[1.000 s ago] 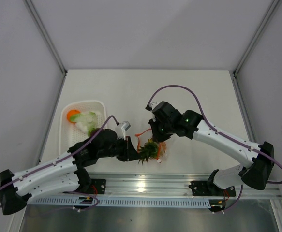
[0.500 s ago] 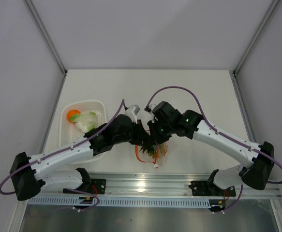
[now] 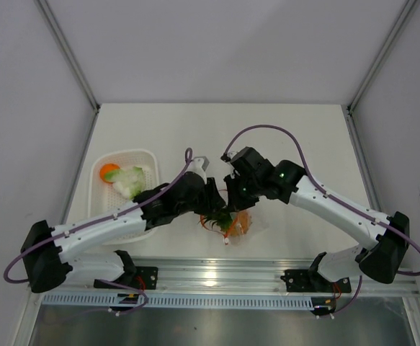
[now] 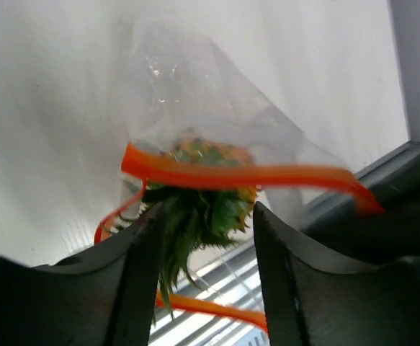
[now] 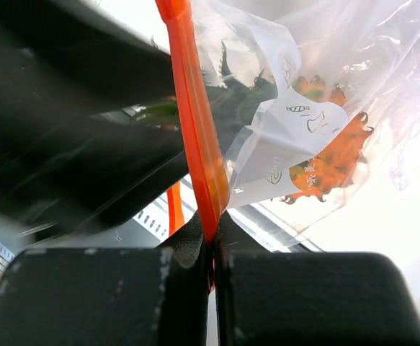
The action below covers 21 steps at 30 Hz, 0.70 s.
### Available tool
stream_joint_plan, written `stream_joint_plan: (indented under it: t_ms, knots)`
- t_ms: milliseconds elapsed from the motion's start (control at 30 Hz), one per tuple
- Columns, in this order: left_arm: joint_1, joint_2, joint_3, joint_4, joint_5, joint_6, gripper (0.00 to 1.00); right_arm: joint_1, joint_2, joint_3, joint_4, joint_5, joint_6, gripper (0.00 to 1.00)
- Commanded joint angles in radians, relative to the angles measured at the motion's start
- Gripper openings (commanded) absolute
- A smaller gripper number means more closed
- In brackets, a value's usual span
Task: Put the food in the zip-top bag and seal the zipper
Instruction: Place the fake fruit in the zipper food storage bag.
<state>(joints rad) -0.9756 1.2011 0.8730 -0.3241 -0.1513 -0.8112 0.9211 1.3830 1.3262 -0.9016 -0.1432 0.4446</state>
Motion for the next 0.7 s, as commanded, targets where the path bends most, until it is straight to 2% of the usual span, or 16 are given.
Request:
stream_joint_plan:
  t_ms: [0, 33, 67, 167, 333, 400, 433, 467, 567, 667]
  knots:
    - [-0.046, -0.159, 0.003, -0.048, -0.14, 0.041, 0.56, -0.005, -0.012, 0.024, 0.003, 0.011, 0.009, 0.0]
    - [-0.049, -0.182, 0.007, -0.062, -0.149, 0.044, 0.59, -0.007, -0.01, 0.024, 0.003, 0.01, 0.008, 0.0]
    - [-0.054, -0.227, 0.007, -0.076, -0.155, 0.047, 0.67, -0.007, -0.009, 0.025, 0.004, 0.01, 0.008, 0.0]
    - [-0.067, -0.285, 0.006, -0.125, -0.171, 0.049, 0.73, -0.011, -0.004, 0.024, 0.007, 0.007, 0.003, 0.0]
    - [-0.084, -0.397, -0.06, -0.199, -0.174, -0.003, 0.71, -0.021, -0.002, 0.018, 0.009, -0.004, 0.0, 0.0]
    - [-0.087, -0.432, -0.115, -0.185, -0.136, -0.026, 0.65, -0.025, -0.006, 0.019, 0.01, -0.012, -0.003, 0.0]
    - [-0.098, -0.442, -0.152, -0.146, -0.116, -0.031, 0.51, -0.025, -0.006, 0.019, 0.01, -0.013, -0.003, 0.0]
    - [-0.098, -0.448, -0.187, -0.118, -0.099, -0.032, 0.44, -0.025, -0.002, 0.021, 0.012, -0.013, -0.003, 0.0]
    - [-0.159, -0.449, -0.236, -0.041, -0.08, -0.068, 0.27, -0.03, -0.001, 0.022, 0.016, -0.016, -0.001, 0.0]
    - [-0.187, -0.402, -0.237, -0.029, -0.079, -0.088, 0.2, -0.031, 0.004, 0.022, 0.021, -0.021, 0.002, 0.0]
